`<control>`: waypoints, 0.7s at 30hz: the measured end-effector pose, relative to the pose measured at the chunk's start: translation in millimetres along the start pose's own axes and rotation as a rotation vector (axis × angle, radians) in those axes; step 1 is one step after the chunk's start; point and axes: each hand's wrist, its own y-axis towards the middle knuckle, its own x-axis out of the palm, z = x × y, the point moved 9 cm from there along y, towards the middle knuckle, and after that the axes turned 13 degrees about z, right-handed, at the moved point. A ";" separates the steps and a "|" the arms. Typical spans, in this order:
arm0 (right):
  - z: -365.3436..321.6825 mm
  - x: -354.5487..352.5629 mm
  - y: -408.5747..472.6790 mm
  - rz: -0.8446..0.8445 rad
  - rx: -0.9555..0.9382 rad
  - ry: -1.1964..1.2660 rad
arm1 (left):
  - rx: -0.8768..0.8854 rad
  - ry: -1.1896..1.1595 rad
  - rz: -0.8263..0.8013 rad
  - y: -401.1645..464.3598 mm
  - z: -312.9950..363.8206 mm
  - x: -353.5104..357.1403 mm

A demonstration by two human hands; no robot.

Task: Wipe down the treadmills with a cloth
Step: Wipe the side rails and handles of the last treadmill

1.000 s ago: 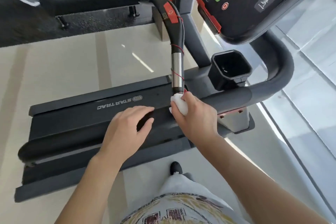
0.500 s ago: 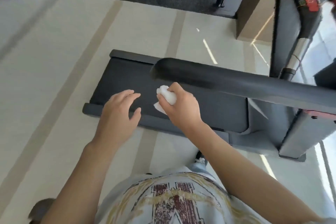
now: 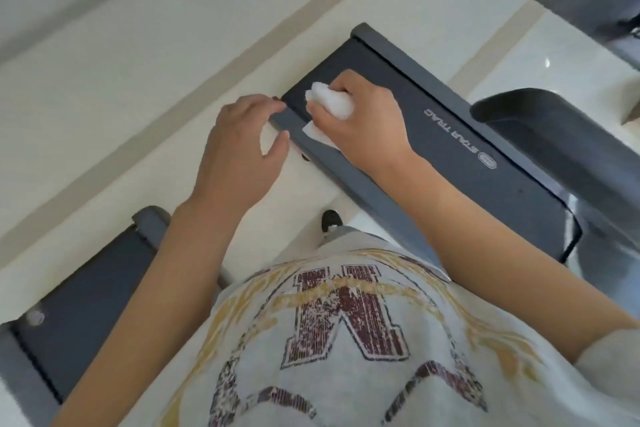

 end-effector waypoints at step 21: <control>-6.2 85.4 224.7 -0.239 -0.143 0.072 | -0.180 0.157 0.139 192.1 -49.6 22.7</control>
